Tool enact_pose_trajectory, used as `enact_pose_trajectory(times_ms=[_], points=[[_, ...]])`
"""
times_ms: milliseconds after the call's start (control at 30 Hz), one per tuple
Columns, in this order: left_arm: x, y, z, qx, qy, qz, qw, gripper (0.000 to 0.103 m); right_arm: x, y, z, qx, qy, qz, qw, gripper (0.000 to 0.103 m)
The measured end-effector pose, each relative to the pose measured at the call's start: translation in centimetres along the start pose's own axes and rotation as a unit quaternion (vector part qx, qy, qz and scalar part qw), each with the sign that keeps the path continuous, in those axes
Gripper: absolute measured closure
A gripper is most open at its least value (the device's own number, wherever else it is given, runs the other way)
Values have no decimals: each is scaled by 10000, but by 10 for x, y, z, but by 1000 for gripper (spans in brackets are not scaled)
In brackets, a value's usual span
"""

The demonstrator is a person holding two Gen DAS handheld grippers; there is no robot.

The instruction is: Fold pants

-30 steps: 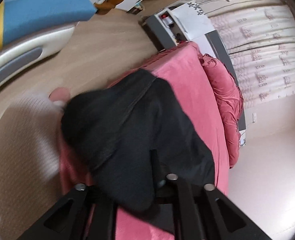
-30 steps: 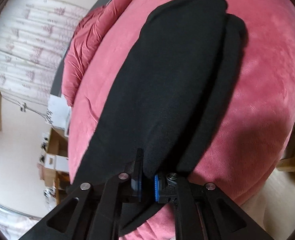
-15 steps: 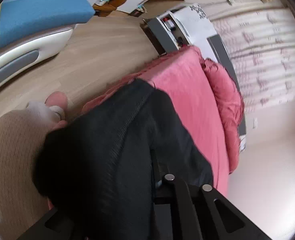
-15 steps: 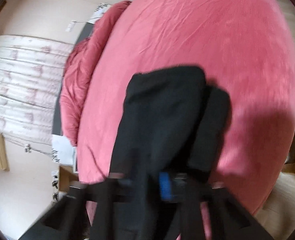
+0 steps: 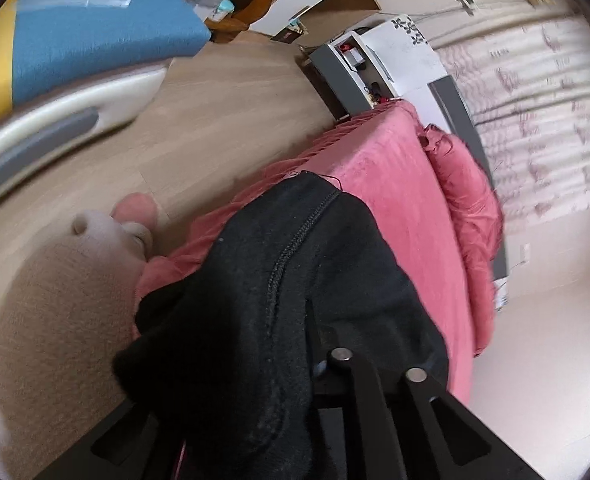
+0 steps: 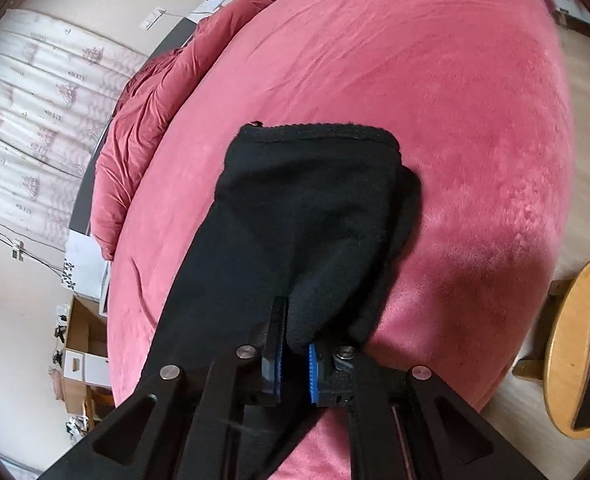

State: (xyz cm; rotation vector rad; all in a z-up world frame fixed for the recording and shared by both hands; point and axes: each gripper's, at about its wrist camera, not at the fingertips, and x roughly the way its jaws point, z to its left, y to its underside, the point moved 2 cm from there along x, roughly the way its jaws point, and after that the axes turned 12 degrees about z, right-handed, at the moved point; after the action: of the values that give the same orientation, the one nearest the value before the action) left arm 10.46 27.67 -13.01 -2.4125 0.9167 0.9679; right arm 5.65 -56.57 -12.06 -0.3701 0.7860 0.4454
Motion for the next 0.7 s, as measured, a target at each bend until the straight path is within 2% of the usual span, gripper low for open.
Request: enact_pose_trajectory(times_ms=[67,100,167,200,267,300,367,433,500,600,700], points=[[-7,3,-4,133,-234,-42,9996,84,-15,9,-1,19,347,-264,9990,81],[-15,4,-3,118,-354,-116,9992,77,-25,13,-6,43,577,-469,9972,78],[-31,6,2,-84,-514,-277,9983,74,-45,24,-1,45,1227,-967,9877,60],[-39,7,4,-157,-548,-407,9975,74,-55,29,2,-43,1420,-1169,9829,59],[-64,10,7,-270,-763,-954,9921,73,-69,42,17,-418,1690,-1514,9730,58],[-79,12,5,-261,-875,-1277,9876,73,-71,48,28,-602,1733,-1589,9701,58],[-93,14,-5,-138,-897,-1619,9826,73,-69,62,58,-1139,1636,-1601,9668,58],[-93,17,-26,239,-874,-1716,9810,71,-58,74,90,-1654,1442,-1397,9656,58],[-80,21,-51,775,-874,-1567,9807,69,-34,94,134,-2279,1126,-996,9620,58],[-36,38,-98,1925,-945,-1077,9708,69,5,124,182,-2825,420,-193,9582,58],[12,54,-132,2583,-892,-404,9611,69,50,158,234,-3307,-78,635,9416,58]])
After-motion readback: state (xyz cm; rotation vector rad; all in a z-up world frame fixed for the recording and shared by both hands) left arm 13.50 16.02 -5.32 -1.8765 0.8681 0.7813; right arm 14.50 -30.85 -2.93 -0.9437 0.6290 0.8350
